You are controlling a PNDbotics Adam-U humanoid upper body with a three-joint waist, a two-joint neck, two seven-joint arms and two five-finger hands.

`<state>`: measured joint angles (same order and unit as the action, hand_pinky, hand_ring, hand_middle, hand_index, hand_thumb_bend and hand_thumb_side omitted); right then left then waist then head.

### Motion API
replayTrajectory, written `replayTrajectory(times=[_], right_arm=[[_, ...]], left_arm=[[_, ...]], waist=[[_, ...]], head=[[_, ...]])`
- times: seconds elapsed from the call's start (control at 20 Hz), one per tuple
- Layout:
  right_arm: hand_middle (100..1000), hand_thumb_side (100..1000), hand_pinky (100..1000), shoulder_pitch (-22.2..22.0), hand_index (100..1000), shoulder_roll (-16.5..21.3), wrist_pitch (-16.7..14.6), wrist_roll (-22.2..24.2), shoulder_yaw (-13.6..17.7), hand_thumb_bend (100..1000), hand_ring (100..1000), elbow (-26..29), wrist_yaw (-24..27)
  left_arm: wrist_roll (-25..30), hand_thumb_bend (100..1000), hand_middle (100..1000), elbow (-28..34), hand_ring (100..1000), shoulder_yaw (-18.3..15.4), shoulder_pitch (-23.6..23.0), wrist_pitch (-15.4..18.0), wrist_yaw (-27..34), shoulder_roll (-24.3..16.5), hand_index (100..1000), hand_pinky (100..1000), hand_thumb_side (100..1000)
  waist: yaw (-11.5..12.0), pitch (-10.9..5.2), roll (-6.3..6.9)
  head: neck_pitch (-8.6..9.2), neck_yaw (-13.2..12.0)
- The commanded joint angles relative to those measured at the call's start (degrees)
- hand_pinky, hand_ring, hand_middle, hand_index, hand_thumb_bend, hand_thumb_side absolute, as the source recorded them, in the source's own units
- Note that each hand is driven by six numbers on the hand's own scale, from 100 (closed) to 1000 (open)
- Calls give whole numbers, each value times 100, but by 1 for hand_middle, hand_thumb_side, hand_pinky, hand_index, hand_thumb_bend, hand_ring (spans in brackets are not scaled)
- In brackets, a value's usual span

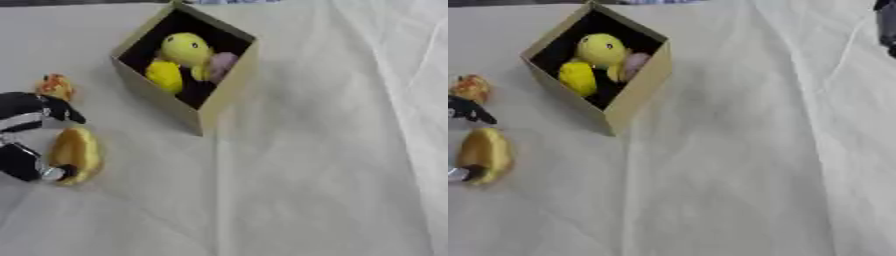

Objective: Pick up objects on the table and place them in the box.

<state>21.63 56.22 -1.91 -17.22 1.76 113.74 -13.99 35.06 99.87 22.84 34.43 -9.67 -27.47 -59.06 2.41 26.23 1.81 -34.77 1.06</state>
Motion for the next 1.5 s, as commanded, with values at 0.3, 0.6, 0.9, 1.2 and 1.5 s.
replayTrajectory(times=[0.3,0.6,0.9,1.2,1.5], right_arm=[[790,320,844,23,846,108,-16,-26,134,100,853,85,15],[789,326,844,-10,846,94,3,-46,156,100,853,85,18],[789,325,845,-39,845,81,24,-85,189,100,853,85,28],[789,311,845,-37,845,124,-3,-90,189,100,852,85,22],[789,311,845,82,845,136,-38,-17,118,100,852,85,63]], left_arm=[[54,385,668,-60,755,67,98,225,-330,-50,748,836,310],[-144,195,616,580,708,-246,-110,260,70,-166,706,802,246],[-242,100,621,1409,700,-760,-282,104,368,-317,703,789,177],[-481,100,631,1471,698,-1157,503,182,425,-57,705,787,153],[-875,100,637,675,703,-892,2158,-264,-80,1077,710,791,181]], waist=[[-10,-108,-18],[8,-102,-30],[34,-111,-38],[47,-176,-25],[-69,-221,31]], head=[[66,-28],[66,-2],[75,33],[48,59],[82,-18]])
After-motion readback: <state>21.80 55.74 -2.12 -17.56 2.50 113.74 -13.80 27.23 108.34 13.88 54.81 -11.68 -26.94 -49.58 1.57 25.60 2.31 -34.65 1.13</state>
